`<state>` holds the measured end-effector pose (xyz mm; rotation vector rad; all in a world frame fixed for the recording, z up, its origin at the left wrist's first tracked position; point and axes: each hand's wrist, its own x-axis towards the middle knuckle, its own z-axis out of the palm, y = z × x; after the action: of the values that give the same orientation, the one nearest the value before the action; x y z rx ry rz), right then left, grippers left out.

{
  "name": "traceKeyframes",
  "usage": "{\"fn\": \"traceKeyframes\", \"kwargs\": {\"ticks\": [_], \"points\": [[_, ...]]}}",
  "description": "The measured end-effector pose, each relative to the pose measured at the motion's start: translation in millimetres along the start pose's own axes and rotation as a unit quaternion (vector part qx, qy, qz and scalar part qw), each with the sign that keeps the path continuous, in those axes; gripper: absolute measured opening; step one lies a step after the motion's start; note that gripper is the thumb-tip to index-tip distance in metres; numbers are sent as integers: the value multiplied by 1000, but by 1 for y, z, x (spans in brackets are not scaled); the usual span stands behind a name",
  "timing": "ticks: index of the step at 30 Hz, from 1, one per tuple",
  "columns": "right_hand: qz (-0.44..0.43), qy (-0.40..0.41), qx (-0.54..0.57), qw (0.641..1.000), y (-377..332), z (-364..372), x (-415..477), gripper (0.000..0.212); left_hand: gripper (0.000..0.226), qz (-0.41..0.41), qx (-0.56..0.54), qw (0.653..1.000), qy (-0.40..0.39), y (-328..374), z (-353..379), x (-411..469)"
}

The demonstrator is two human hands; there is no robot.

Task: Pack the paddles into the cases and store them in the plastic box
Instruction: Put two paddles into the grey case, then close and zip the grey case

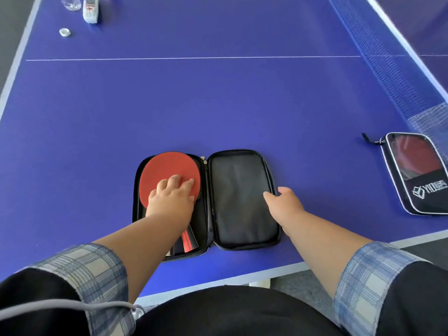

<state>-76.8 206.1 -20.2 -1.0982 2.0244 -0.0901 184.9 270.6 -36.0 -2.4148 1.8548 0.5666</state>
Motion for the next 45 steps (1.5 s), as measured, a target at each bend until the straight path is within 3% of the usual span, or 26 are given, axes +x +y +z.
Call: {"fn": "traceKeyframes", "kwargs": {"ticks": [3, 6, 9, 11, 13, 15, 18, 20, 24, 26, 30, 33, 40, 42, 45], "points": [[-36, -19, 61, 997, -3, -9, -5, 48, 51, -4, 2, 1000, -1, 1, -3, 2], [-77, -106, 171, 976, -12, -16, -24, 27, 52, -12, -16, 1000, -7, 3, -6, 2], [-120, -235, 222, 938, -23, -19, -48, 42, 53, -46, -63, 997, -20, 9, -11, 4], [-161, -287, 209, 921, -34, -14, -66, 44, 51, -63, -157, 985, -29, 12, -17, 2], [-203, -308, 185, 911, -49, -1, -87, 44, 47, -65, -350, 933, -43, 15, -27, -7], [-246, -313, 158, 904, -66, 15, -106, 44, 46, -68, -519, 850, -55, 18, -43, -21], [-289, -313, 145, 893, -84, 43, -128, 40, 49, -64, -616, 781, -80, 8, -65, -36], [-303, -300, 138, 894, -88, 60, -136, 49, 45, -67, -593, 798, -78, -9, -78, -43], [-314, -283, 47, 905, -94, 86, -147, 53, 26, -82, -444, 891, -53, -52, -83, -48], [-345, -255, -67, 901, -94, 98, -147, 58, 24, -105, -428, 897, -31, -71, -79, -47], [-368, -199, -292, 860, -81, 118, -139, 70, 47, -163, -417, 894, -2, -99, -60, -40], [-353, -198, -382, 831, -68, 126, -130, 80, 48, -180, -383, 906, -6, -110, -41, -33], [-359, -200, -369, 833, -56, 133, -123, 87, 64, -231, -329, 915, -43, -116, -20, -16], [-367, -201, -345, 841, -54, 129, -121, 82, 72, -238, -245, 940, -28, -113, -22, -16], [-370, -201, -279, 863, -50, 119, -118, 72, 83, -117, -121, 983, 73, -97, -24, -17]]}}
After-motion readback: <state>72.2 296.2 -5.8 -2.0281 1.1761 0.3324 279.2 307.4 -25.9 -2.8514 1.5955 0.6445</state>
